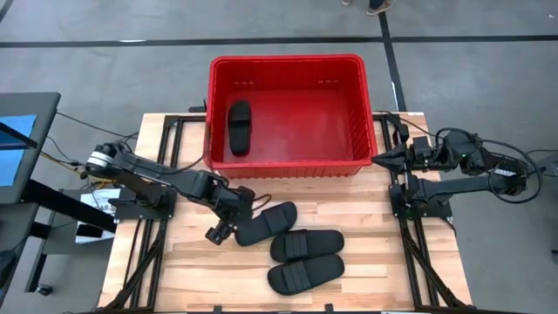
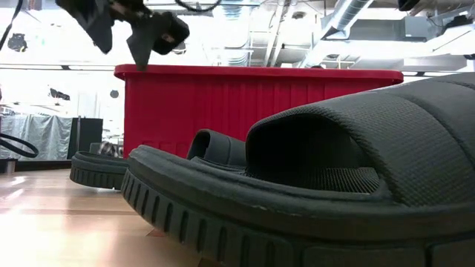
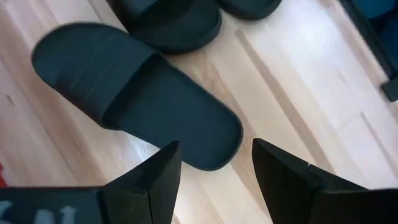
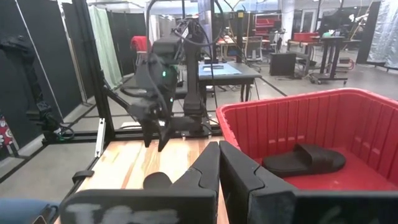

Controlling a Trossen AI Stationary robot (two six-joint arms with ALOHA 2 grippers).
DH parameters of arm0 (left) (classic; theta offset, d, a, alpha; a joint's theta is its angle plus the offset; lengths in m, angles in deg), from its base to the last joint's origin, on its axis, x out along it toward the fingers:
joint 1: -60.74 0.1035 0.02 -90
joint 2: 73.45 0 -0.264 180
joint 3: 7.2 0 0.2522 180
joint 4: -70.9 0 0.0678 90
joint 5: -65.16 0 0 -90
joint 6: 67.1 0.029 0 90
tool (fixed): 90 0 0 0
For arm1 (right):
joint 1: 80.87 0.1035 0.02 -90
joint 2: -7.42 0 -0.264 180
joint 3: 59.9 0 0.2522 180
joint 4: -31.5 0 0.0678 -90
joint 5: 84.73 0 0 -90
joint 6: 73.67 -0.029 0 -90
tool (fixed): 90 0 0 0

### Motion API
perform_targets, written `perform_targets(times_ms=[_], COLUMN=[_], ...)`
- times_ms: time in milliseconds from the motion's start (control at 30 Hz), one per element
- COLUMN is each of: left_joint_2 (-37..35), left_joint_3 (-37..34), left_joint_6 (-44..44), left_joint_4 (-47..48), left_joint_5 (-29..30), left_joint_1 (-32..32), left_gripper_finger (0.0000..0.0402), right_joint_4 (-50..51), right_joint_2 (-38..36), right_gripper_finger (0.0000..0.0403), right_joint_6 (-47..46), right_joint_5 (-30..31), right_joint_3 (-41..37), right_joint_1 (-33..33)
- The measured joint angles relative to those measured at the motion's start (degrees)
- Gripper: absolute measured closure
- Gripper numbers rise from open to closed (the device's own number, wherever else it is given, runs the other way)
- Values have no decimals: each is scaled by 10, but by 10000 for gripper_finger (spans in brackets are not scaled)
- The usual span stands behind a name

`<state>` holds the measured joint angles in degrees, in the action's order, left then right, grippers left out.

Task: Pick and place slides into bin
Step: Put the top black slipper into the red bin

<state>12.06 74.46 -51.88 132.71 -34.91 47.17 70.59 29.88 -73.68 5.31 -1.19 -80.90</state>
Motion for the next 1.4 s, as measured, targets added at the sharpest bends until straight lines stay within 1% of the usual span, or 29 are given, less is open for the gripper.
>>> perform_targets(times_ms=[167, 367, 533, 700, 800, 867, 1033, 1167, 1400], left_joint_2=[57, 132, 183, 216, 222, 222, 213, 204, 191], left_joint_3=[0, 0, 0, 0, 0, 0, 3, 11, 46], left_joint_6=[11, 50, 64, 70, 78, 78, 81, 71, 55], left_joint_4=[16, 73, 78, 79, 82, 83, 131, 170, 167], left_joint_5=[0, 1, 4, 17, 19, 32, 92, 122, 125], left_joint_1=[0, -10, -20, -32, -42, -49, -60, -64, -79], left_gripper_finger=[214, 214, 214, 214, 214, 214, 214, 214, 214], right_joint_4=[0, 0, 0, 0, 0, 0, 0, 0, 0], right_joint_2=[0, 0, 0, 0, 0, 0, 0, 0, 0], right_gripper_finger=[403, 403, 403, 403, 403, 403, 403, 403, 403], right_joint_6=[0, 0, 0, 0, 0, 0, 0, 0, 0], right_joint_5=[0, 0, 0, 0, 0, 0, 0, 0, 0], right_joint_3=[0, 0, 0, 0, 0, 0, 0, 0, 0], right_joint_1=[0, 0, 0, 0, 0, 0, 0, 0, 0])
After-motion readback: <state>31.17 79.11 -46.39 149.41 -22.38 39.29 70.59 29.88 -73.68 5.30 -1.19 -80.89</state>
